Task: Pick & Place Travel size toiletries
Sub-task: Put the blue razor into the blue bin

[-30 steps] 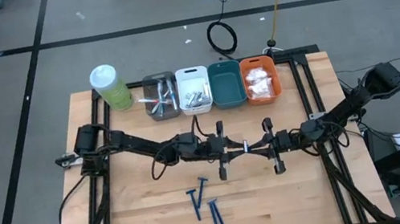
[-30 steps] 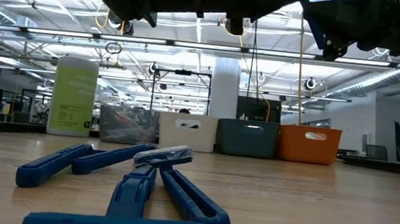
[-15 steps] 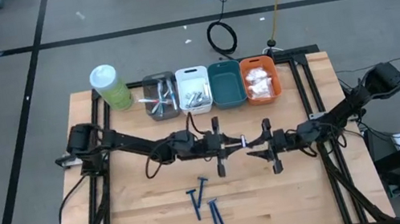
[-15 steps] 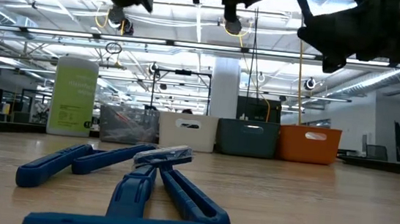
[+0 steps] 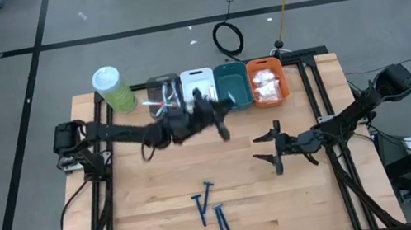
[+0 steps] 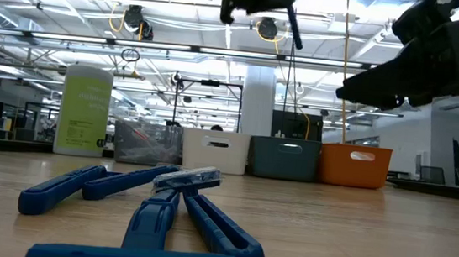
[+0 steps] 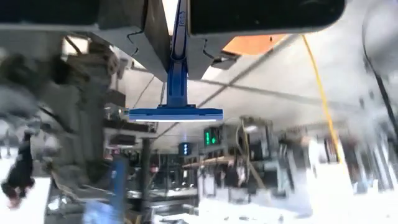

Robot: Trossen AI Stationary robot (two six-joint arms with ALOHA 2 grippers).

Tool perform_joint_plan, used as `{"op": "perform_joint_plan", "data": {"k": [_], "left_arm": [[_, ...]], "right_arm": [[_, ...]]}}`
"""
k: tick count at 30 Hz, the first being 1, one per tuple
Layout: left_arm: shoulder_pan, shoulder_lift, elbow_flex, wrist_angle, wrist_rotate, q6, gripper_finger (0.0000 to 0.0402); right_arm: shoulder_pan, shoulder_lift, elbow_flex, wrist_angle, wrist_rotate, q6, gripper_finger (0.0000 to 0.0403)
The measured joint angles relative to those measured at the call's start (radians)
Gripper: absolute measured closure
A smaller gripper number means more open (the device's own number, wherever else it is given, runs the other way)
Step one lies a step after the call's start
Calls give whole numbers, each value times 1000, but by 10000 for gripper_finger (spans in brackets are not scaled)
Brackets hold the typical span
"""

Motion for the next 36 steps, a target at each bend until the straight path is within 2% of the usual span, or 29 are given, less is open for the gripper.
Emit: {"op": "perform_joint_plan", "data": {"k": [3, 6, 9, 13, 20, 27, 31, 36], "left_arm": [[94, 25, 69, -134, 88, -134, 391], [175, 81, 149, -295, 106, -199, 391], [238, 151, 223, -363, 122, -262, 389], [296, 248, 287, -391, 192, -284, 388], [350, 316, 310, -375, 197, -313, 370], [361, 310, 309, -402, 219, -324, 318], [356, 310, 309, -400, 243, -307, 271], [355, 303, 309, -481, 261, -280, 211]], "right_arm": [[-11, -18, 0, -60, 1, 25, 167], [-22, -25, 0, -83, 2, 43, 171], [-24, -26, 0, -97, 2, 44, 171], [-23, -26, -1, -105, 0, 44, 171], [-23, -26, 0, -98, -1, 47, 172], [-23, -26, 0, -101, -2, 58, 171], [-23, -26, 0, -97, -2, 58, 171], [-23, -26, 0, -97, -2, 58, 170]]}}
